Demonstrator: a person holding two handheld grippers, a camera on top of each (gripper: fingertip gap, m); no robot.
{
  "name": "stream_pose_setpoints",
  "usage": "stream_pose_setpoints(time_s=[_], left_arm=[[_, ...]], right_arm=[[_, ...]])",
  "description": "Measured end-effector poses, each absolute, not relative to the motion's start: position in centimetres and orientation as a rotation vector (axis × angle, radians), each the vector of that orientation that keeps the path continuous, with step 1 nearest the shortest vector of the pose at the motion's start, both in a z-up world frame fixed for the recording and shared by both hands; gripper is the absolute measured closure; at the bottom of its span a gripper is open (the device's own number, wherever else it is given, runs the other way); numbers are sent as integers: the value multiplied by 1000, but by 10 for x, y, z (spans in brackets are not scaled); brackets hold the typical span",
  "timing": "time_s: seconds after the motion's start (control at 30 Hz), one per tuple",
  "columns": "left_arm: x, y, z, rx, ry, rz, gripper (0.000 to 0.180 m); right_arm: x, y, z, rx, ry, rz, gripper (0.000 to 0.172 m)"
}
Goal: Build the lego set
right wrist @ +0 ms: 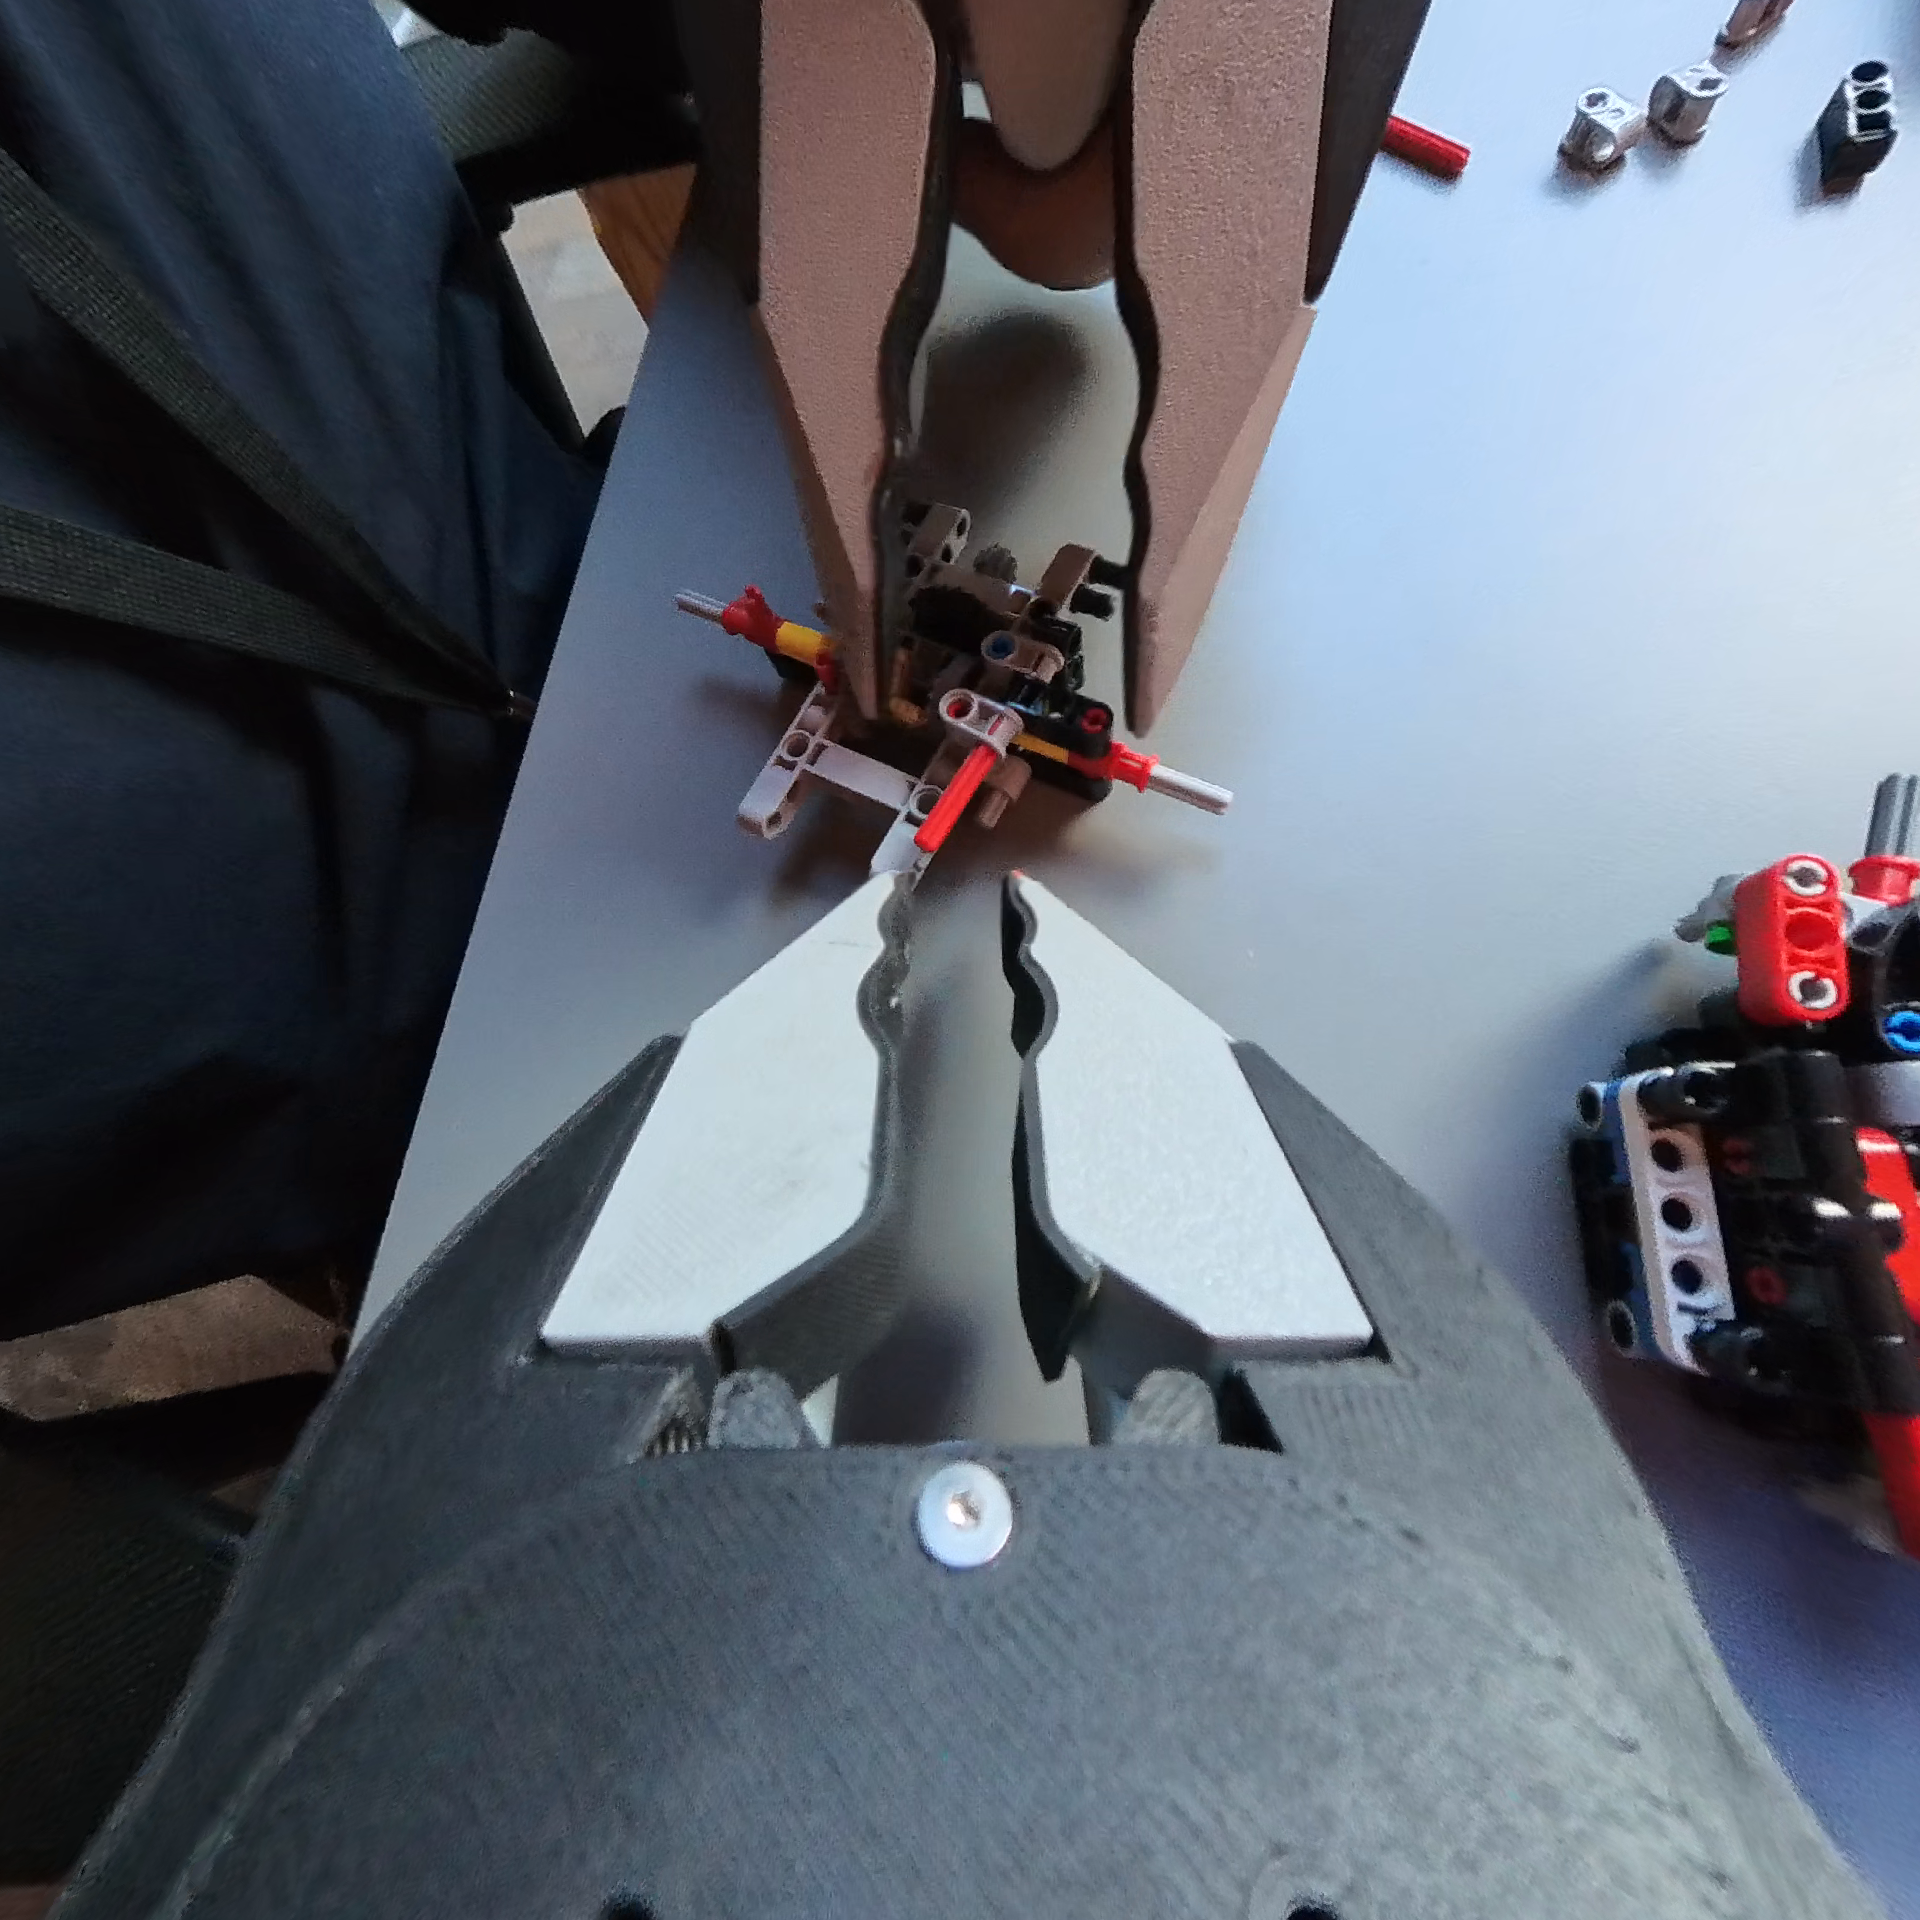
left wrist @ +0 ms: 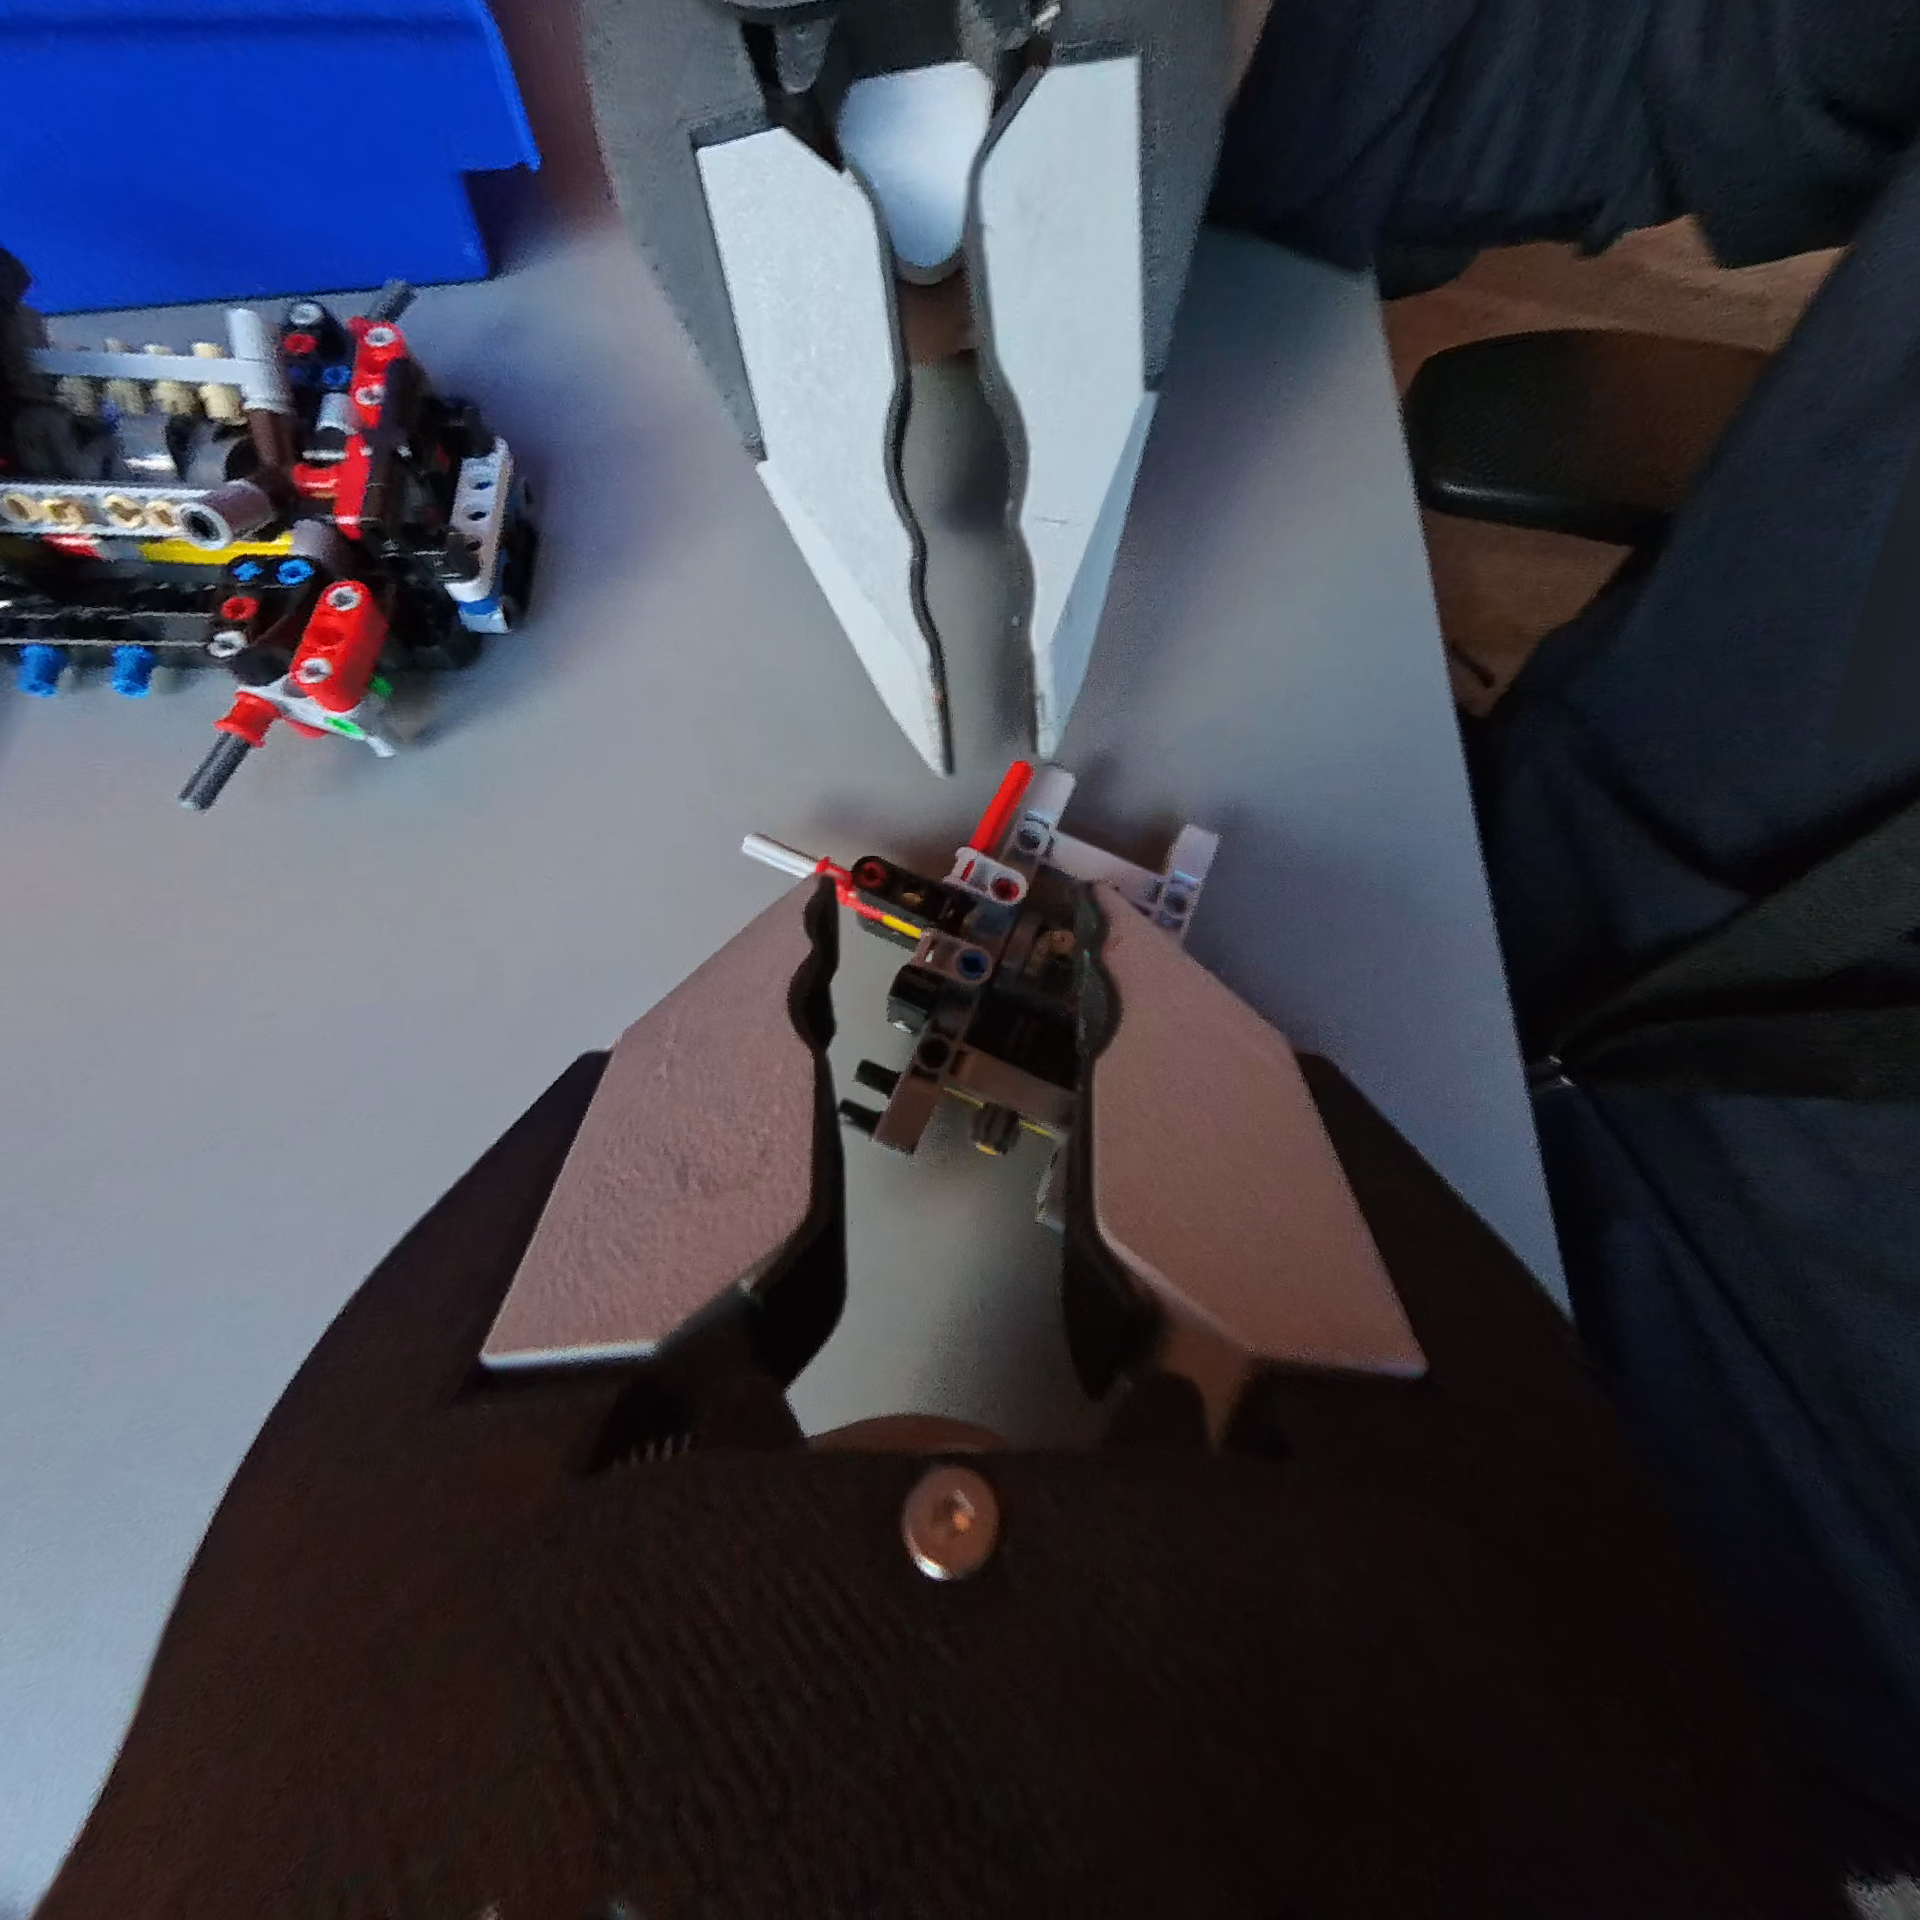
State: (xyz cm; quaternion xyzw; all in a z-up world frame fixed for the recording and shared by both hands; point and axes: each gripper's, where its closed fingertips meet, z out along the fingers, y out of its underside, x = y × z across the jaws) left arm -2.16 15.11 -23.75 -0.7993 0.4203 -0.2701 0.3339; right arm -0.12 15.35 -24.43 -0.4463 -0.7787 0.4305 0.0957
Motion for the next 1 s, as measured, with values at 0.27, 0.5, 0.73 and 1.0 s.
stream_pose_setpoints(time_s=[0.27,0.5,0.73,1.0], left_arm=[[-18,152,-242,-2002,1268,-886,147],[-17,146,-241,-1971,1346,-952,156],[-30,147,-239,-2033,1344,-875,140],[-39,137,-242,-2157,1169,-601,145]], right_arm=[[-3,145,-240,-1302,-2306,1389,159],[-8,154,-244,-1185,-2278,1160,138],[-21,142,-246,-988,-2261,901,118],[-22,133,-241,-1074,-2271,1065,124]])
